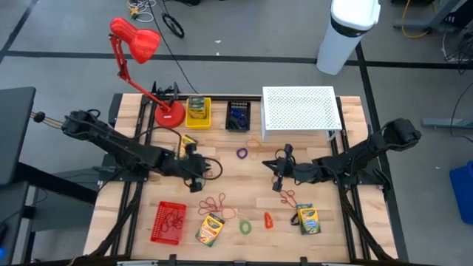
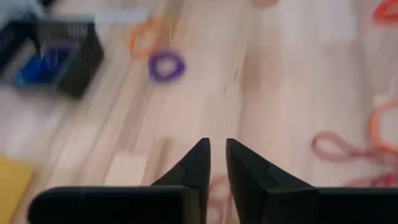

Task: Pick & Place Office Desk Supplies
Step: Put the red rubber band into the red bin

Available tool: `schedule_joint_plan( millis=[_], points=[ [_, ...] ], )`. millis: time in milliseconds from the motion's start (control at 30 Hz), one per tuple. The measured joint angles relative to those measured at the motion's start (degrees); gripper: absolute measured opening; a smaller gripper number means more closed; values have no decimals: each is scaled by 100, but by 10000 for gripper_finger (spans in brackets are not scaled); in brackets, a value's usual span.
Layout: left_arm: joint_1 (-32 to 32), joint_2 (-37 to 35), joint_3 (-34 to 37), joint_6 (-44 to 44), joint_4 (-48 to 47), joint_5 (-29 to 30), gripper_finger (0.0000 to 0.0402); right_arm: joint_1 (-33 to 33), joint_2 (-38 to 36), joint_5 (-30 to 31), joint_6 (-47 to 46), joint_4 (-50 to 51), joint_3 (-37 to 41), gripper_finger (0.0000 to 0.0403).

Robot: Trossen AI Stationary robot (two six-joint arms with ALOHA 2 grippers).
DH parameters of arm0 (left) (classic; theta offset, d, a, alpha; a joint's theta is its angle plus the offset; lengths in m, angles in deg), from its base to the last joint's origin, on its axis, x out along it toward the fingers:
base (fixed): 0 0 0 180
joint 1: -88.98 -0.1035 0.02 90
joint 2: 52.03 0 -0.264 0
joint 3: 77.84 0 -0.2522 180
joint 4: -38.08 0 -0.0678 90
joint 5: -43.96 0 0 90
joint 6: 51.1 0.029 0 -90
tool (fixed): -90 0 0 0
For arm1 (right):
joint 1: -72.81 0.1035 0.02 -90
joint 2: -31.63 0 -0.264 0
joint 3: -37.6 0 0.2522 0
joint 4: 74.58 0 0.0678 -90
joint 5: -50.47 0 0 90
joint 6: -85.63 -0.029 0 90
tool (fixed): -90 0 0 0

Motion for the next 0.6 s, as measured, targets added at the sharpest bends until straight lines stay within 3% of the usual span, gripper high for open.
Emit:
schedule_joint_plan(
  millis=[233, 433, 600],
  points=[
    [-137, 459, -70, -739, -1316, -609, 111, -15, 2, 8, 162, -241, 0, 6],
    [-156, 839, -70, -666, -771, -1238, 156, -15, 2, -107, 151, -232, 0, 11],
    [-82, 826, -75, -587, -637, -1358, 203, -15, 7, -112, 151, -232, 0, 22]
  ],
)
